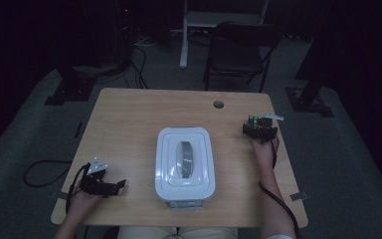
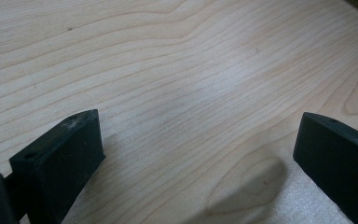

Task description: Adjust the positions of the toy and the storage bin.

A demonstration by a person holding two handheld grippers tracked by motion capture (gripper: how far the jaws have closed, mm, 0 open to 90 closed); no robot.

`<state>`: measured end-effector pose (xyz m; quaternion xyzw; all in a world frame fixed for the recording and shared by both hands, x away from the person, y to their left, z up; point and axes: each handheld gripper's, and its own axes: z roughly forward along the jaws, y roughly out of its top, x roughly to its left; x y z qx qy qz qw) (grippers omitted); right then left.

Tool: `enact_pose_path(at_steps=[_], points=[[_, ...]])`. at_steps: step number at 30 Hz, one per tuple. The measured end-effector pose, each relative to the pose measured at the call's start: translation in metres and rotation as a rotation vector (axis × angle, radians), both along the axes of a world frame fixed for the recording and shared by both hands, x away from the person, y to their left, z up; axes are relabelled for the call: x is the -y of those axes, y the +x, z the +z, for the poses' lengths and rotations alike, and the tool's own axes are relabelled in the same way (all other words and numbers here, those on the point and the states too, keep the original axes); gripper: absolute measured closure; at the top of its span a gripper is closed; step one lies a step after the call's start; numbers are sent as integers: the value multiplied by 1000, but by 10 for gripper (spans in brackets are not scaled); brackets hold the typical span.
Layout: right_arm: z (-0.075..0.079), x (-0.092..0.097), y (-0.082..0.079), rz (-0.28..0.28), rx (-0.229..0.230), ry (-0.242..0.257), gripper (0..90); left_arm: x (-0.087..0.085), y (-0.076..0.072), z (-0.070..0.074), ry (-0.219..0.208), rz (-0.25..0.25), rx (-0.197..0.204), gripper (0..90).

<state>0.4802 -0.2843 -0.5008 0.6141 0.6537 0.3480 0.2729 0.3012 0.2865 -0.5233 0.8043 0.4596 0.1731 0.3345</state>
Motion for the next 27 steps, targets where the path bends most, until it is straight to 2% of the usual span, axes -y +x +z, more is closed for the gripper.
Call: enact_pose_path(at_steps=[2, 5, 8, 12, 17, 19, 23, 27], points=[[0, 1, 1, -4, -2, 3, 135, 1, 0, 0, 10, 0, 1, 21], [-1, 3, 3, -30, -10, 23, 166, 5, 0, -1, 47, -2, 9, 22], [-3, 4, 3, -38, -11, 24, 181, 5, 0, -1, 48, -4, 9, 22], [-7, 3, 5, -34, -37, 17, 213, 6, -2, -1, 45, -3, 8, 23], [-7, 3, 5, -37, -43, 11, 271, 6, -2, 0, 47, 0, 8, 22], [-6, 4, 4, -42, -42, 4, 321, 6, -2, -1, 47, 1, 8, 22], [-4, 4, 2, -40, -39, -9, 338, 6, -2, -1, 47, 1, 8, 22], [-2, 5, -1, -36, -30, 9, 339, 6, -2, -1, 47, 1, 8, 22]])
